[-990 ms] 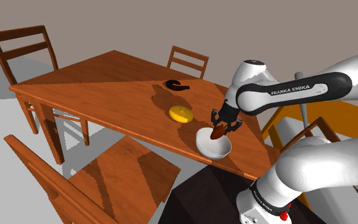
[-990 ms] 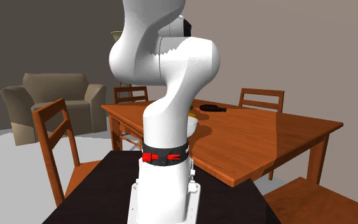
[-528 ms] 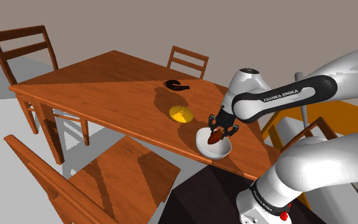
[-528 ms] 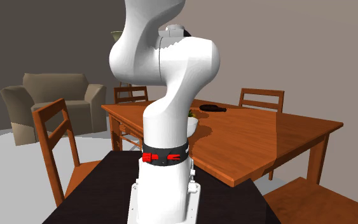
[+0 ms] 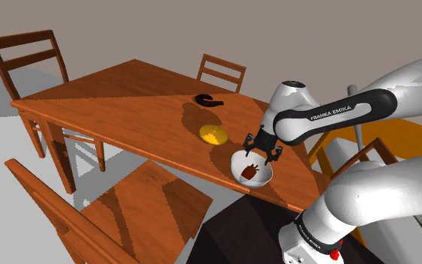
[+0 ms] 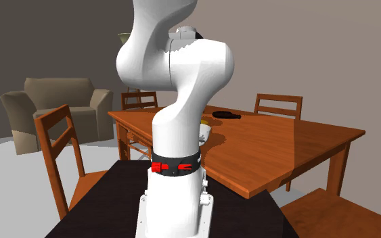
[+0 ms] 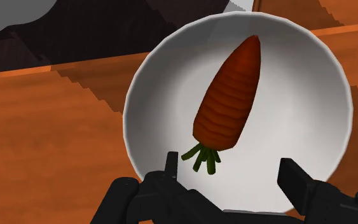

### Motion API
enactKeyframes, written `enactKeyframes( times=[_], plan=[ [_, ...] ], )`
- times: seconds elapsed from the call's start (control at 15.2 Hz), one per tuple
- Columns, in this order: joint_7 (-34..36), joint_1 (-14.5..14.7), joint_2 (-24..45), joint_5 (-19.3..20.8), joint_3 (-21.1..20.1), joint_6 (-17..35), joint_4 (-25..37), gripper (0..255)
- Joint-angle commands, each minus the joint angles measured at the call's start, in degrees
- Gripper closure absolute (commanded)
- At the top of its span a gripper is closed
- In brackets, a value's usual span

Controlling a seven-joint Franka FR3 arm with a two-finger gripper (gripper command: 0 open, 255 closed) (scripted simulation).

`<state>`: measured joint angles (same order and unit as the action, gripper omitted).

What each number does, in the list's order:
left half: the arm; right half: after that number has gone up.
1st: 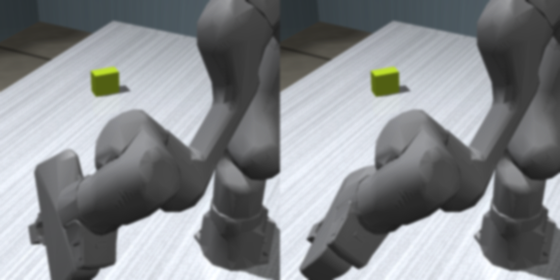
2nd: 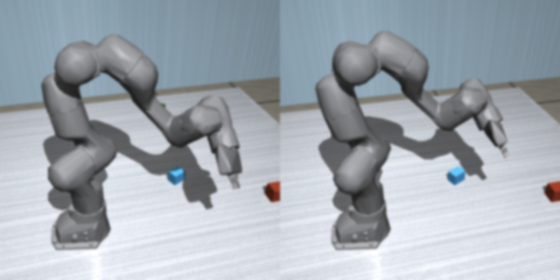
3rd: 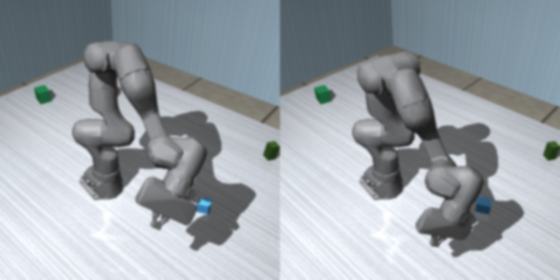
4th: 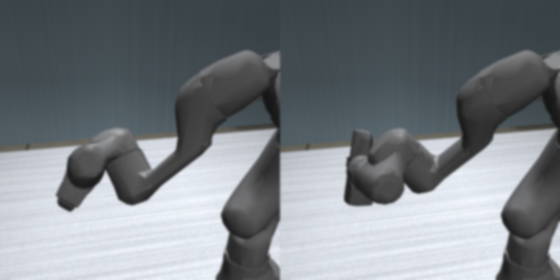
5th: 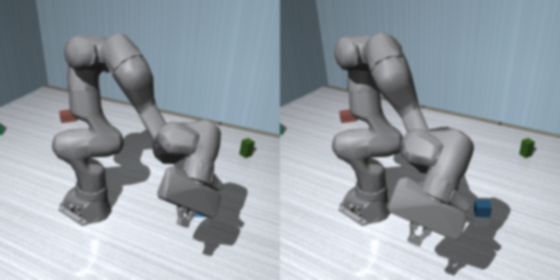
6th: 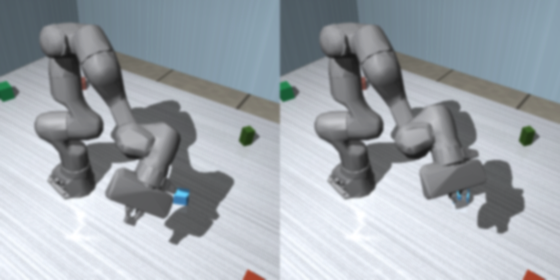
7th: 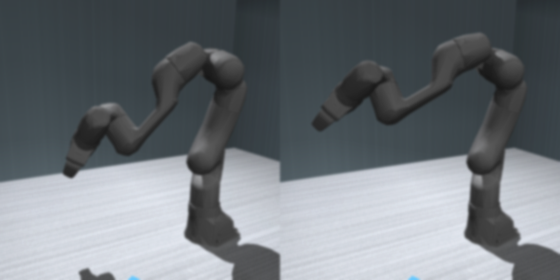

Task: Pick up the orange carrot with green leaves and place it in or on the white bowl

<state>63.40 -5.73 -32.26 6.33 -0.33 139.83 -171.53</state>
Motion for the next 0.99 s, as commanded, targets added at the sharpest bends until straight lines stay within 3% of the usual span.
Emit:
enactKeyframes(
  times=[0.0,0.2,0.46,0.92],
  plan=[
    [0.00,0.00,0.00,0.00,0.00,0.00,0.00,0],
    [0.00,0.00,0.00,0.00,0.00,0.00,0.00,0],
    [-0.55,1.05,-7.75,-1.24,-0.12,-11.33,3.56,0],
    [-0.55,1.05,-7.75,-1.24,-0.12,-11.33,3.56,0]
  ],
)
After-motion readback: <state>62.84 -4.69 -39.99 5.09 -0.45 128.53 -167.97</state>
